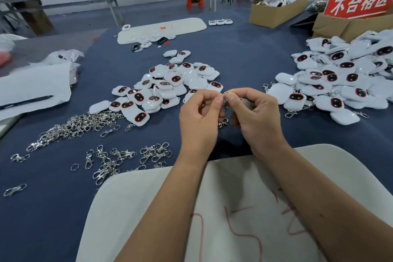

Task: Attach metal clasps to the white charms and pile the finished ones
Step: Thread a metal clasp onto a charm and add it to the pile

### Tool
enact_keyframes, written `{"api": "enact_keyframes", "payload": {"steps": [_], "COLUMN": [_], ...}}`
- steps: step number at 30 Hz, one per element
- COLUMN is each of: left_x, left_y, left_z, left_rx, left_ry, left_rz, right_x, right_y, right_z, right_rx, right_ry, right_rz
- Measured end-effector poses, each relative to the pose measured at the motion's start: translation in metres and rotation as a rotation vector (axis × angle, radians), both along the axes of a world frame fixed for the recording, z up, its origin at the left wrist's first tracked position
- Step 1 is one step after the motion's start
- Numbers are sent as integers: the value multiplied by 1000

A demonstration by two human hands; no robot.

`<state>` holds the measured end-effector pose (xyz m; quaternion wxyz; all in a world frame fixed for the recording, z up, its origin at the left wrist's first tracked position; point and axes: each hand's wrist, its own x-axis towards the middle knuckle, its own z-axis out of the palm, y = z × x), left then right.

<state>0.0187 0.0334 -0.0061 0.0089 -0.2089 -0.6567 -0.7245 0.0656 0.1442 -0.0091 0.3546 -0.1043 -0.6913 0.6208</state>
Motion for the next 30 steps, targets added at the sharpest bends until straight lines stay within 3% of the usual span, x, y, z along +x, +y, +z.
{"api": "enact_keyframes", "payload": {"steps": [12,27,30], "left_x": [-1,4,-1], "left_y": [-1,2,-2], "left_z": [2,1,2], "left_rx": [-30,-202,-284], "left_ry": [-16,128,223], "left_rz": [-39,129,126], "right_x": [-1,-1,-1], "right_y": [2,-1,-1], "right_z": [-2,-2,-2], "right_rx": [-37,62,59], "right_ry": [-29,3,-15], "right_rz": [65,80,105]}}
